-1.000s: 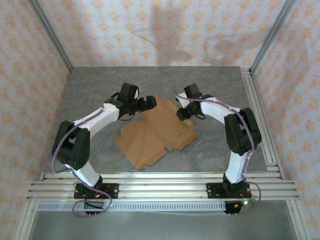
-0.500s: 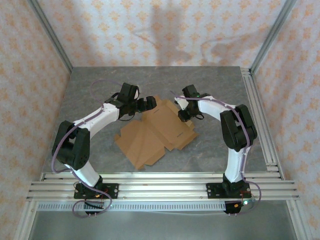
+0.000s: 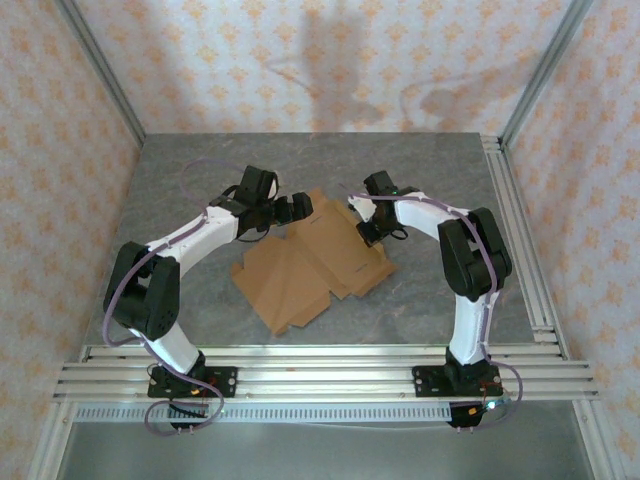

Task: Fold the paper box

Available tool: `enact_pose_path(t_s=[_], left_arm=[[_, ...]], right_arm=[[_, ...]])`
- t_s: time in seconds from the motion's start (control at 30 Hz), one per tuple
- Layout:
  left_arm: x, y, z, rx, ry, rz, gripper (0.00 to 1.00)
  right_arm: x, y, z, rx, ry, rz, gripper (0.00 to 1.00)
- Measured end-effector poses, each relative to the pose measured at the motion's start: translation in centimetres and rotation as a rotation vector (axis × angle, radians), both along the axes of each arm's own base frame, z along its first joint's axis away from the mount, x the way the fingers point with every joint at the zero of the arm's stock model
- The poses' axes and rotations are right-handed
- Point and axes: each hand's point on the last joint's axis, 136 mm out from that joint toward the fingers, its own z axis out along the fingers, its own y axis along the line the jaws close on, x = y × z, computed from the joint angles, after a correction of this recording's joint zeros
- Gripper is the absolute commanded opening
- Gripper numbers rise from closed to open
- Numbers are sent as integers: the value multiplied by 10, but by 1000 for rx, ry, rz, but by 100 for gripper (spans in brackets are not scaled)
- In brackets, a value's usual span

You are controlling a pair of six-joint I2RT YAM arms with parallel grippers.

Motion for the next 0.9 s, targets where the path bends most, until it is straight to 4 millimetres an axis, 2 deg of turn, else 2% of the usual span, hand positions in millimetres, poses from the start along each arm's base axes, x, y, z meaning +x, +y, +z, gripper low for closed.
enact_pose_path(t_s=[0.2,0.37,0.53,0.9], left_arm=[[0,2,9,-2,-22,6,100],[1,5,16,6,-41,19,100],[3,10,15,13,-45,35,100],[2,18,13,23,-43,58,100]], right_arm=[[3,-14,7,-121,-99,-4,0],[3,-15,32,-268,-287,38,0],[16,-19,61,-402,-482,40,0],[25,-29,87,-645,-725,59,0]])
